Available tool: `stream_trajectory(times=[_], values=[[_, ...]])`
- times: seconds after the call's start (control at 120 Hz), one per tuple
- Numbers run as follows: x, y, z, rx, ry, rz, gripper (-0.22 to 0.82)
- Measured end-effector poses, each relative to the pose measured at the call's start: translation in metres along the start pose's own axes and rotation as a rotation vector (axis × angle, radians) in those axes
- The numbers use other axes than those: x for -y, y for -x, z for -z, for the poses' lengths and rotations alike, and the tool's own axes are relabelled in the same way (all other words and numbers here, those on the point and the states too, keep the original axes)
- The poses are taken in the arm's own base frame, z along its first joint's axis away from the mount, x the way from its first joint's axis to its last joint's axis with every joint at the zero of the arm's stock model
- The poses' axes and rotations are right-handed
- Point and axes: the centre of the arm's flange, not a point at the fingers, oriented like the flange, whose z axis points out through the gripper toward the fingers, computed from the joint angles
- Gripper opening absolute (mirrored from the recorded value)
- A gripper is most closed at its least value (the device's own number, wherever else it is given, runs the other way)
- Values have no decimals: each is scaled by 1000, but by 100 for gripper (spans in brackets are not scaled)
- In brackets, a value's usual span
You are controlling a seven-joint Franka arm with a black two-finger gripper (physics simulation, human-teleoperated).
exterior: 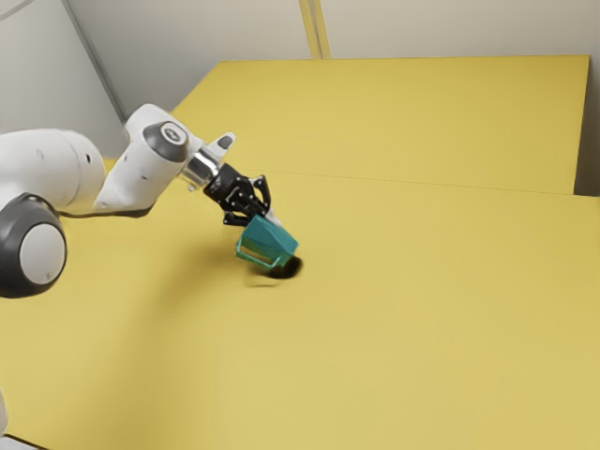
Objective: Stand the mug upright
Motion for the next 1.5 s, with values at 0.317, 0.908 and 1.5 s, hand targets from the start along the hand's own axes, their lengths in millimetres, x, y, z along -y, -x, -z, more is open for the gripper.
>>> stream_trajectory(times=[0.317,0.908,1.5], values=[[-55,68,26,-101,-434,-284,-18],[-36,130,-15,-255,-684,-332,-18],[-19,117,-43,-253,-682,-239,20]])
